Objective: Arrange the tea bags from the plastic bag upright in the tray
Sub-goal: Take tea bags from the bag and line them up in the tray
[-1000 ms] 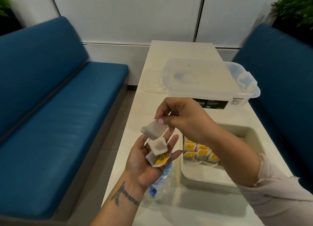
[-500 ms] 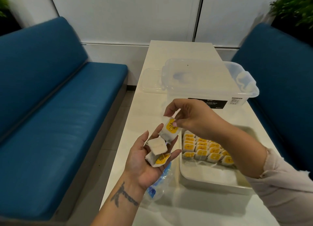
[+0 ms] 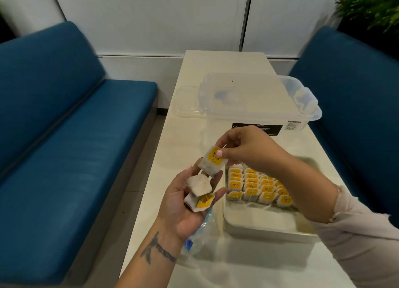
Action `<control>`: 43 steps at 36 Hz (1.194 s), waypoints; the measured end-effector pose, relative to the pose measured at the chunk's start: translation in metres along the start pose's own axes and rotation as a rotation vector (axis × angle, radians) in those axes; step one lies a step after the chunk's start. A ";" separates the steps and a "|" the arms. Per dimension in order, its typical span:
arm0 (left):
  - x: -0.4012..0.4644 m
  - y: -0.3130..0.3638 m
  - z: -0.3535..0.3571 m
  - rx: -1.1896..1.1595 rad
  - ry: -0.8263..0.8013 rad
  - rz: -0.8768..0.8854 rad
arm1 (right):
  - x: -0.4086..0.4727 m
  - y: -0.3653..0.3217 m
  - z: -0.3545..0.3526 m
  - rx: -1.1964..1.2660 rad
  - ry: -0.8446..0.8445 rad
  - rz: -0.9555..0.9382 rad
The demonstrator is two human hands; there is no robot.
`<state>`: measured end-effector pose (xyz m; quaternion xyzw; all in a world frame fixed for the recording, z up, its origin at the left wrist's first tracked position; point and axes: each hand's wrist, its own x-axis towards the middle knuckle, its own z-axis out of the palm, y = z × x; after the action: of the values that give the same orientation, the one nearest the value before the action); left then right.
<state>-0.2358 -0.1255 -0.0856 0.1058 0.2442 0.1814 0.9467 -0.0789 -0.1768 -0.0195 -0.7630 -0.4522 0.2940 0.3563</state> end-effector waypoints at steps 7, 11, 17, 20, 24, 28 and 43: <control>0.001 -0.006 0.010 0.082 0.077 0.024 | -0.005 0.000 -0.005 0.173 -0.011 -0.015; 0.002 -0.007 0.014 0.083 0.104 0.027 | -0.006 0.003 -0.004 0.220 -0.001 -0.021; 0.003 -0.007 0.018 0.110 0.115 0.029 | -0.008 0.008 -0.005 0.277 -0.006 -0.030; 0.003 -0.006 0.019 0.143 0.124 0.056 | -0.008 0.011 -0.004 0.296 0.017 -0.019; 0.004 0.000 0.022 0.213 0.110 0.134 | -0.011 0.020 0.000 0.352 0.046 0.026; 0.005 0.005 0.024 0.283 0.095 0.202 | -0.015 0.032 0.013 0.540 0.018 0.105; 0.009 0.009 0.021 0.566 0.169 0.406 | -0.023 0.041 0.047 0.879 -0.009 0.152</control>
<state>-0.2204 -0.1163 -0.0686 0.3948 0.3361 0.2993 0.8010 -0.1049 -0.1988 -0.0769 -0.5688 -0.2285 0.4870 0.6222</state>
